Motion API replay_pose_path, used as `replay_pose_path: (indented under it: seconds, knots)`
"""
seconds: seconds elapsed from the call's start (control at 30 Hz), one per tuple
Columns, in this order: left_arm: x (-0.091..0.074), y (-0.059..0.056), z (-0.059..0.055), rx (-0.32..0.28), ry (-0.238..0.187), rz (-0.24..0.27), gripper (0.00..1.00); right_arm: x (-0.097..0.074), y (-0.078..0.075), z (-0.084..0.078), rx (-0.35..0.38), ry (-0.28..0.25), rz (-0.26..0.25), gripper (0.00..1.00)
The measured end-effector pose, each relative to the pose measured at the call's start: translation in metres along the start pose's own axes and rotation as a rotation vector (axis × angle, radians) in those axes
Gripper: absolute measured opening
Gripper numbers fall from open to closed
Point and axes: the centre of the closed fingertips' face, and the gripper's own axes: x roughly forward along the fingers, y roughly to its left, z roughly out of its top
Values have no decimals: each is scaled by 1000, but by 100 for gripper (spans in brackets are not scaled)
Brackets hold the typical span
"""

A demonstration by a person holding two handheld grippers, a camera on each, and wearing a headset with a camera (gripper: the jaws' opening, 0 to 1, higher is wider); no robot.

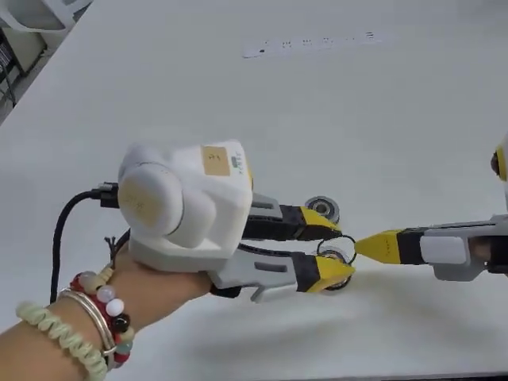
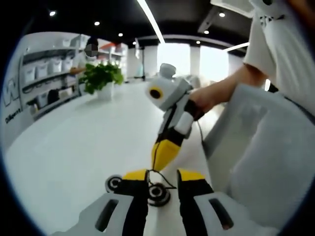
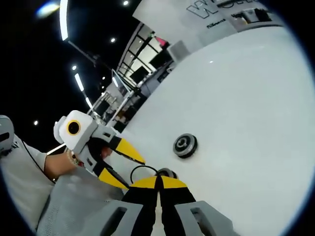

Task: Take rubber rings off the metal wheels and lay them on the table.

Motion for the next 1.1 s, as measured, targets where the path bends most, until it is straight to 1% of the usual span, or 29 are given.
replay_pose_path:
  seconds: [0.03, 0.1, 0.23, 0.33, 0.4, 0.43, 0.5, 0.57, 0.67, 0.77, 0.87, 0.93, 1.0, 1.07, 1.1]
  knots:
    - [-1, 0, 1, 5, 0, 1, 24, 0, 0, 0, -1, 0, -2, 0]
    - [-4, 0, 7, 19, -6, 9, 27, -3, 2, 1, -4, -4, -7, 0]
    - [-13, -3, 17, 42, -20, 1, 30, -10, 6, 4, -16, -16, -14, 0]
    - [-19, -7, 27, 29, -43, -15, 38, -14, 9, 5, -24, -26, -15, 0]
    - [-25, -9, 32, 58, -46, -11, 43, -15, 10, 6, -28, -31, -17, 0]
    - [-28, -8, 34, 83, -41, 1, 46, -16, 11, 8, -33, -34, -20, 0]
    - [-33, -9, 35, 95, -28, 10, 51, -17, 12, 9, -43, -38, -22, 0]
    - [-38, -10, 36, 102, -20, 17, 55, -19, 14, 11, -49, -41, -23, 0]
    - [-51, -13, 35, 113, -11, 31, 55, -21, 17, 13, -61, -45, -25, 0]
    - [-64, -11, 35, 107, -15, 65, 57, -23, 20, 14, -68, -49, -25, 0]
    - [-79, -8, 34, 72, -24, 103, 63, -24, 22, 15, -78, -46, -26, 0]
    - [-89, -3, 29, 56, -10, 150, 63, -24, 24, 17, -85, -50, -25, 0]
    - [-100, 0, 24, 59, -1, 185, 62, -25, 26, 21, -91, -56, -22, 0]
    - [-110, 3, 20, 33, -9, 220, 63, -26, 27, 25, -98, -62, -23, 0]
    - [-116, 5, 19, 10, -19, 237, 64, -28, 28, 29, -102, -73, -26, 0]
